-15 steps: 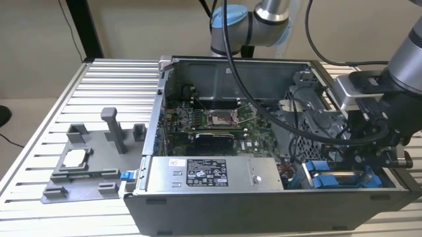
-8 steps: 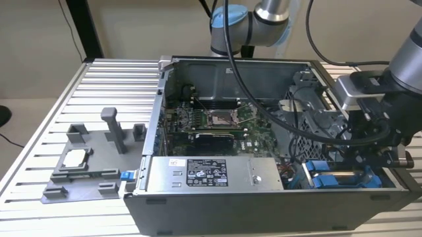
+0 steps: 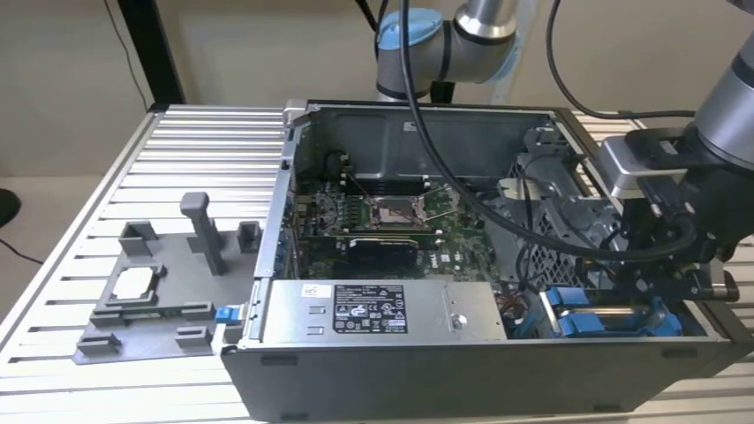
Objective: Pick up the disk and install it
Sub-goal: 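Insert the first disk wire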
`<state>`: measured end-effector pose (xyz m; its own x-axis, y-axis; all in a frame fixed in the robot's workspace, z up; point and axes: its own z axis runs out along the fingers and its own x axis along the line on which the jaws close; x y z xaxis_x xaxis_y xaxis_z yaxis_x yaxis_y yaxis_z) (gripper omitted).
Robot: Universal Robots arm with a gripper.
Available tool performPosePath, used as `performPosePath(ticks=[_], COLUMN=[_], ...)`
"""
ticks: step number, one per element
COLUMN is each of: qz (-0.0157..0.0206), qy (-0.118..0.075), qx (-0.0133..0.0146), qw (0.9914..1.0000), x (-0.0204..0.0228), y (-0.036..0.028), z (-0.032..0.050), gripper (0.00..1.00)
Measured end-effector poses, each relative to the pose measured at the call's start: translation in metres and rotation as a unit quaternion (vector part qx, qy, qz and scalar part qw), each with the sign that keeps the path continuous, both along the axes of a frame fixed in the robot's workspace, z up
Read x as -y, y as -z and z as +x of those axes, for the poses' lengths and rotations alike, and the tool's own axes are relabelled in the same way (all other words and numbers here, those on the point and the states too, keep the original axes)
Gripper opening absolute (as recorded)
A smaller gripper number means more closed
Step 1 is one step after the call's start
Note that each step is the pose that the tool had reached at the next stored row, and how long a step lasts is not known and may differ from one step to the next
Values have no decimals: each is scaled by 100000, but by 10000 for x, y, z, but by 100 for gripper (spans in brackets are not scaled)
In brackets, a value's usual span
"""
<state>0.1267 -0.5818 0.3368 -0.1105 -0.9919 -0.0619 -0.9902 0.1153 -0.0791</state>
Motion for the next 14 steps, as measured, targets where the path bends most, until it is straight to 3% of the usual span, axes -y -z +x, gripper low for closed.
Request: performPosePath(ticks=[9, 14], qz=[-16, -37], qy=[7, 1], qx=[-5, -62], qw=[100000, 100000], x=[1, 0], y=[2, 34], z=[17, 17], gripper=[0, 0])
